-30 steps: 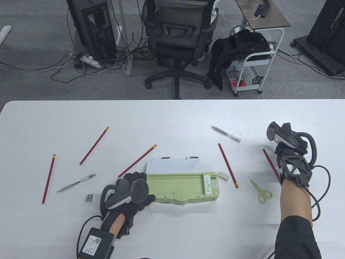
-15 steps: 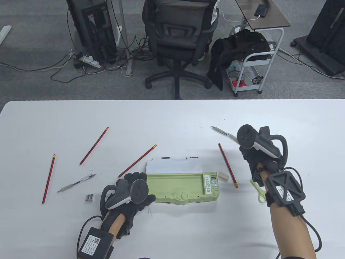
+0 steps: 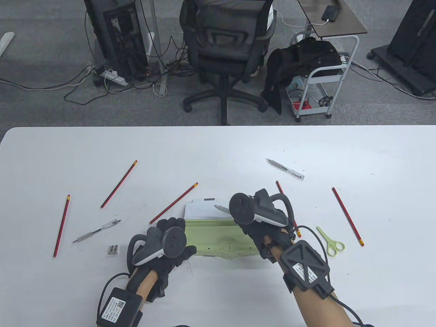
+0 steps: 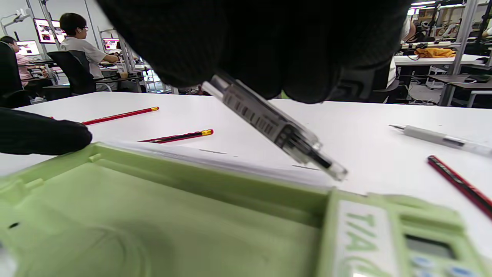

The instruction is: Organize multifunction pencil case

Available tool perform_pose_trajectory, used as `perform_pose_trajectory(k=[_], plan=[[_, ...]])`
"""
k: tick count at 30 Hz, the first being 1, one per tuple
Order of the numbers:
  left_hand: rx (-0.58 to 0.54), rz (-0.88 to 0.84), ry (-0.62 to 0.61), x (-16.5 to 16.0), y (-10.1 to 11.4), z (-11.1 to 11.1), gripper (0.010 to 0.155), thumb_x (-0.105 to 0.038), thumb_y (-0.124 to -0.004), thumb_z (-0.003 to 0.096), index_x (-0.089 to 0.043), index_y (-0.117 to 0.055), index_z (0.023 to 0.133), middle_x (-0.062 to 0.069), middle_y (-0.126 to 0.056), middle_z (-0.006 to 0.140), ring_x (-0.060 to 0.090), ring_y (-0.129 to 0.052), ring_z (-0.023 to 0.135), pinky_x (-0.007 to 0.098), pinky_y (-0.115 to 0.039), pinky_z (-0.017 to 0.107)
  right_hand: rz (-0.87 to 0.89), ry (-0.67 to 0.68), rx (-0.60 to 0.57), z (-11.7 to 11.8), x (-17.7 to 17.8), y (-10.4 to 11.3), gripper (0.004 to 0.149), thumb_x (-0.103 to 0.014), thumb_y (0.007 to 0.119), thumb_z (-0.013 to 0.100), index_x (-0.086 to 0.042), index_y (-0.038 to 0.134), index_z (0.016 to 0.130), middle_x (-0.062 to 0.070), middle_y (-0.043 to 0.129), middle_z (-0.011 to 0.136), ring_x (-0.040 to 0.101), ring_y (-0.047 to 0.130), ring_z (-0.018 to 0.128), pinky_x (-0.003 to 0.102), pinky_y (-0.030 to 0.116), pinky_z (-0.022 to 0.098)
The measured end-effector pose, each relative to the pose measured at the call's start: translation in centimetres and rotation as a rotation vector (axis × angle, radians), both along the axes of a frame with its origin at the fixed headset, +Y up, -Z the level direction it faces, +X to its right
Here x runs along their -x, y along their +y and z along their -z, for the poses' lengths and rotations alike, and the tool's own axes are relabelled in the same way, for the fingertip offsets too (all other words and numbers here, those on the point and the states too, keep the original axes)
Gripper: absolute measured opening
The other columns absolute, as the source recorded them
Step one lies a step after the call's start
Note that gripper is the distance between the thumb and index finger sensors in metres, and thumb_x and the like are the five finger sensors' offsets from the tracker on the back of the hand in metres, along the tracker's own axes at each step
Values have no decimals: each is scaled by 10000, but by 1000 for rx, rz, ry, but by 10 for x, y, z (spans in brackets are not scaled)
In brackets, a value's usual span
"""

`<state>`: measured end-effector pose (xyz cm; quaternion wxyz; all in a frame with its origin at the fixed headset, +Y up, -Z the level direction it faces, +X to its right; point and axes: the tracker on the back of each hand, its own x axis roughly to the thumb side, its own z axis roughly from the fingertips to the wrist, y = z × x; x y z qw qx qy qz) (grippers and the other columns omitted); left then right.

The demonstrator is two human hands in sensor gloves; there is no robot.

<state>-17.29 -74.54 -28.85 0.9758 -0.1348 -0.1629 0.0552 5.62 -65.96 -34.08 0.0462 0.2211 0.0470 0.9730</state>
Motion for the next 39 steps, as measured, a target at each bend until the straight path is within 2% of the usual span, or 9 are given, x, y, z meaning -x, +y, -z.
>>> perform_pose_trajectory(k=[13, 23, 39], plan=[[6, -28, 3, 3, -1, 0, 893, -592, -652, 496, -49, -388, 1155, 276, -499, 1214, 589, -527, 1085, 755, -506, 700, -50, 60, 47, 11, 16, -27, 465, -300, 824, 476, -163, 780, 919, 161, 827, 900, 424, 873, 796, 564, 759, 643], [21, -56, 20, 4, -2, 0, 891, -589, -658, 498, -52, -385, 1155, 276, -502, 1214, 588, -532, 1084, 754, -509, 698, -187, 105, 9, 11, 23, -36, 462, -297, 825, 475, -168, 782, 917, 154, 831, 897, 419, 875, 796, 562, 758, 646], [20, -59, 22, 5, -1, 0, 891, -591, -660, 497, -56, -388, 1156, 273, -504, 1214, 589, -532, 1083, 754, -509, 699, -216, 136, -1, 8, 27, -42, 452, -301, 856, 455, -158, 803, 881, 136, 851, 870, 403, 894, 775, 551, 774, 637]])
